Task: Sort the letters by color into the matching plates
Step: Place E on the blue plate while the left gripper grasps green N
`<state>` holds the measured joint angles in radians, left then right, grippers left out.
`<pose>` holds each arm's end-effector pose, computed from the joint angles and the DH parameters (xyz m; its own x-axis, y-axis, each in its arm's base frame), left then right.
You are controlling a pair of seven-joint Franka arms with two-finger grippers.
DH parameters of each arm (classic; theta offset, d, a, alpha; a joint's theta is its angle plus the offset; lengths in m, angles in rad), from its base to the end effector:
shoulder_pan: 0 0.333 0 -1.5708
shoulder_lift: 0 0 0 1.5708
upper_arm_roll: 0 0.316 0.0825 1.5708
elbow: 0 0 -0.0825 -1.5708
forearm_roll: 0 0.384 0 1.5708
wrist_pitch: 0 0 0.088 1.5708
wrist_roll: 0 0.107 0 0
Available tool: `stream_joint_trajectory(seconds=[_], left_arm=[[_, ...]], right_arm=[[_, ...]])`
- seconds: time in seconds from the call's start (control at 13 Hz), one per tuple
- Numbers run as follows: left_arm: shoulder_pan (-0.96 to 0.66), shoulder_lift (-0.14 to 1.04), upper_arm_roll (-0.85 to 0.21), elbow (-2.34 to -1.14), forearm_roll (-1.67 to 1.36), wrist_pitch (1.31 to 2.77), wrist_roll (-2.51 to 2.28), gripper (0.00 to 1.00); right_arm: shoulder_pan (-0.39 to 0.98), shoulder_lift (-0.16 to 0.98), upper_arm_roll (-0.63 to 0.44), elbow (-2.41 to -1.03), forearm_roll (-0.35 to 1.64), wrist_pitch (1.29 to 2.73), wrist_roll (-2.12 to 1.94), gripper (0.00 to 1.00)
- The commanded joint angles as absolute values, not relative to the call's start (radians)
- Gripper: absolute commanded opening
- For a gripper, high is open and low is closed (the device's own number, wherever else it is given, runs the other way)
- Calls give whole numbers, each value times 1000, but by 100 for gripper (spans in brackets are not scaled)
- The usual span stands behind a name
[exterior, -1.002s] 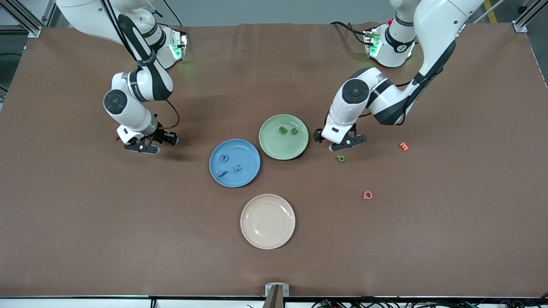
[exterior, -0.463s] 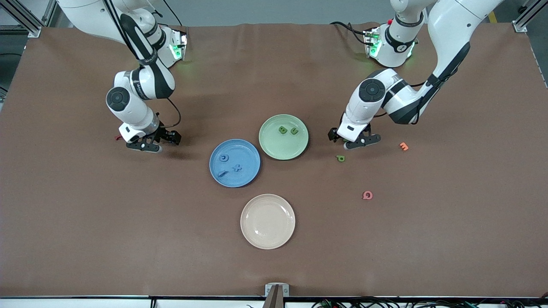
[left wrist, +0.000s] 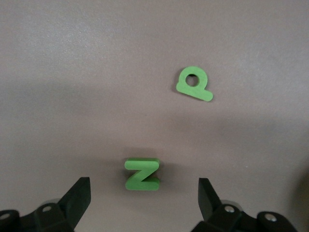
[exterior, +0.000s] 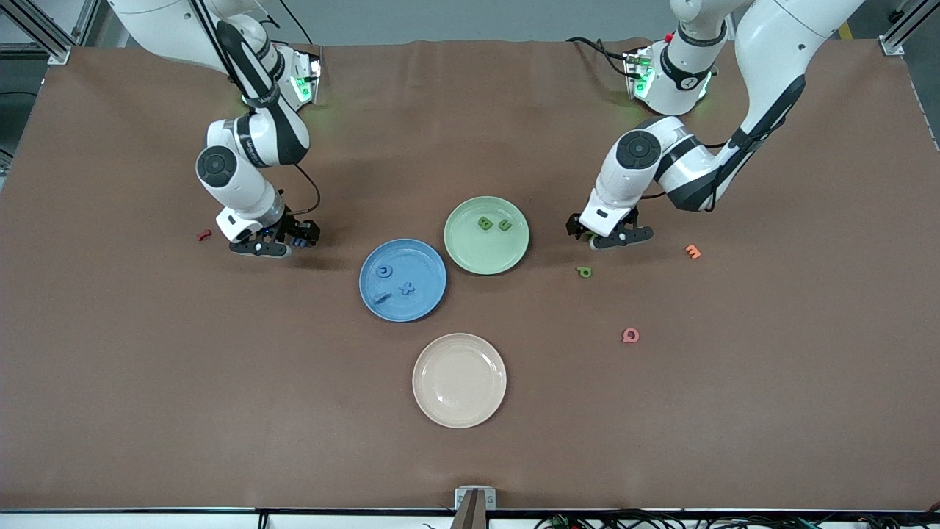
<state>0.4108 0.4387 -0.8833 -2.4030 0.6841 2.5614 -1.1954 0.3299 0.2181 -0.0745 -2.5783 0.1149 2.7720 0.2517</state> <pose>0.4143 -0.2504 0.1946 0.9861 0.1658 -0.0054 0.1656 -0.9858 -0.0269 0.4290 0.1052 0.1814 0.9944 -0.1019 -0.0291 -0.1024 -0.9946 -0.0161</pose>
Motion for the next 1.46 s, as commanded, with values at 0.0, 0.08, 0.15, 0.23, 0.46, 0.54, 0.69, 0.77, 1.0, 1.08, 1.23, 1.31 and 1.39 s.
stream_joint_trajectory(seconds=[0.0,0.08,0.15,0.23,0.46,0.54,0.69,0.77,1.0,1.08,1.23,1.31,1.39], left_arm=[[422,478,-884,-2410,779,2580,-1264,98],[422,486,-876,-2405,788,2580,-1273,98],[419,494,-876,-2401,788,2580,-1275,98],[419,498,-876,-2398,790,2580,-1276,98],[413,517,-855,-2395,807,2580,-1276,97],[410,529,-845,-2388,822,2580,-1276,97],[414,551,-844,-2381,853,2580,-1288,94],[414,555,-842,-2376,864,2580,-1304,91],[408,564,-842,-2365,867,2580,-1336,75],[408,565,-842,-2365,867,2580,-1342,67],[407,572,-844,-2365,867,2580,-1354,49],[407,572,-844,-2365,867,2580,-1355,41],[408,572,-844,-2365,867,2580,-1355,33]], right_arm=[[333,228,-75,-2594,106,2799,268,83],[333,236,-75,-2594,106,2804,268,82],[333,242,-75,-2594,106,2809,268,82],[333,248,-75,-2594,106,2813,268,81],[333,258,-75,-2592,107,2815,268,63],[333,258,-75,-2592,107,2815,268,43],[334,256,-74,-2588,109,2810,273,4],[351,256,-72,-2577,109,2803,323,0],[465,256,-74,-2489,109,2732,498,0],[503,256,-74,-2420,109,2648,559,0],[575,293,-72,-2267,109,2519,700,0],[622,337,-72,-2173,109,2467,785,0],[655,388,-72,-2087,109,2435,857,0]])
